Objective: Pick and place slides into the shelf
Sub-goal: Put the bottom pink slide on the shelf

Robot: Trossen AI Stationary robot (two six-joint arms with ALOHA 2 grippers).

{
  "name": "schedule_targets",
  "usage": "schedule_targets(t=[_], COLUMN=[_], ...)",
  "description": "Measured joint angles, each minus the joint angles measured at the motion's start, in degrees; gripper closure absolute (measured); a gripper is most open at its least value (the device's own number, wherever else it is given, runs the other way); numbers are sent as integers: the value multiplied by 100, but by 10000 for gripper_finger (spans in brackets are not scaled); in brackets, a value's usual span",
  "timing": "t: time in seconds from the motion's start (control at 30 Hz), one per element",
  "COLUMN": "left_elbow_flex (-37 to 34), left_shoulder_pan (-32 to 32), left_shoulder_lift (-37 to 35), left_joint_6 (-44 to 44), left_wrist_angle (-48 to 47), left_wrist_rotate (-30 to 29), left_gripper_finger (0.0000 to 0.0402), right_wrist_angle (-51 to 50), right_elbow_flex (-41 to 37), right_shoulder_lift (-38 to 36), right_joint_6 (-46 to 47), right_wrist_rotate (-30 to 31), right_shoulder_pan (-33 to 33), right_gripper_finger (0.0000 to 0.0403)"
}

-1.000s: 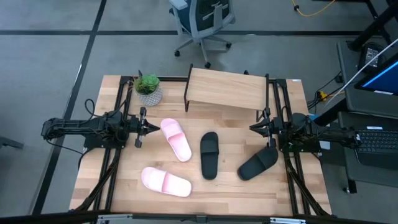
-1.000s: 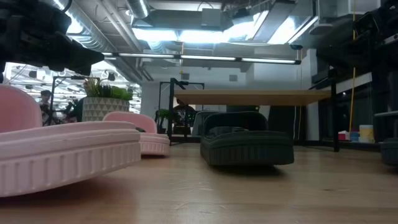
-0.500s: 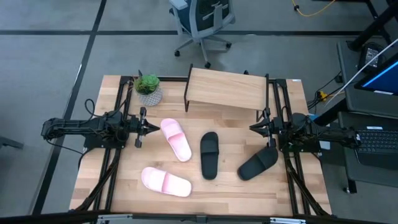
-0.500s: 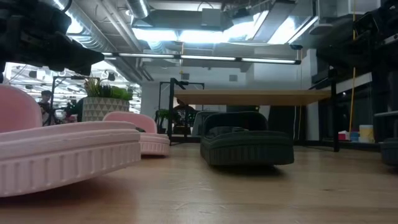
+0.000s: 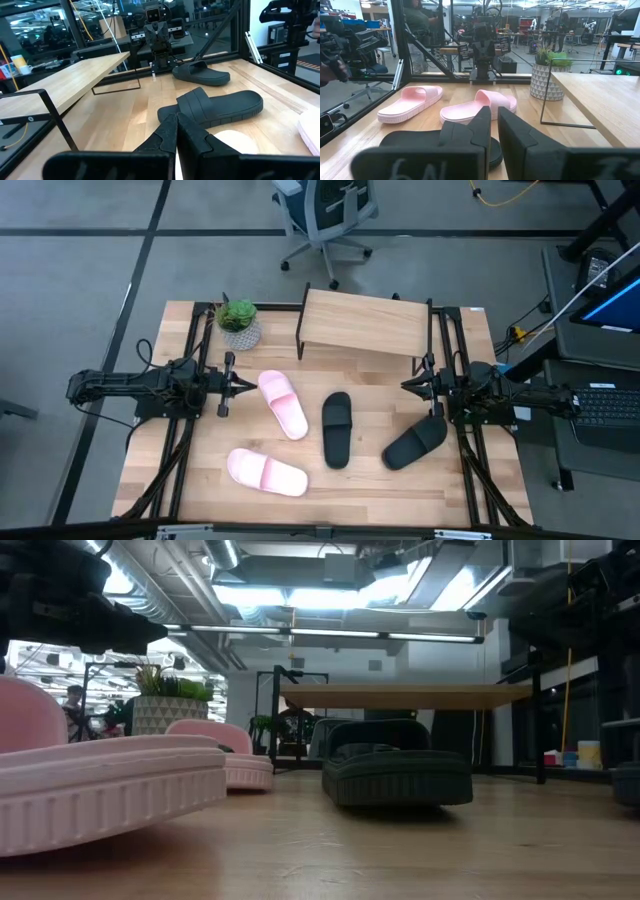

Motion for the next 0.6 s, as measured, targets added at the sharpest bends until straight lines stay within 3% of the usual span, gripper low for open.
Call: schedule_targets(t=[0.3, 0.6], left_elbow_flex=[0, 0], left_shoulder_pan=[-4, -4], left_shoulder_lift=[-1, -2], left_joint_6=[-98, -1257], left_wrist_angle=[2, 155], left_wrist_rotate=[21, 42], left_gripper_finger=[400, 400], right_wrist_angle=[-2, -2], right_elbow_flex=[0, -1], right_shoulder_lift=[0, 0], right_joint_6=[5, 3], right_wrist_rotate=[1, 1], right_shoulder_pan=[1, 1], right_gripper_finger=[366, 366])
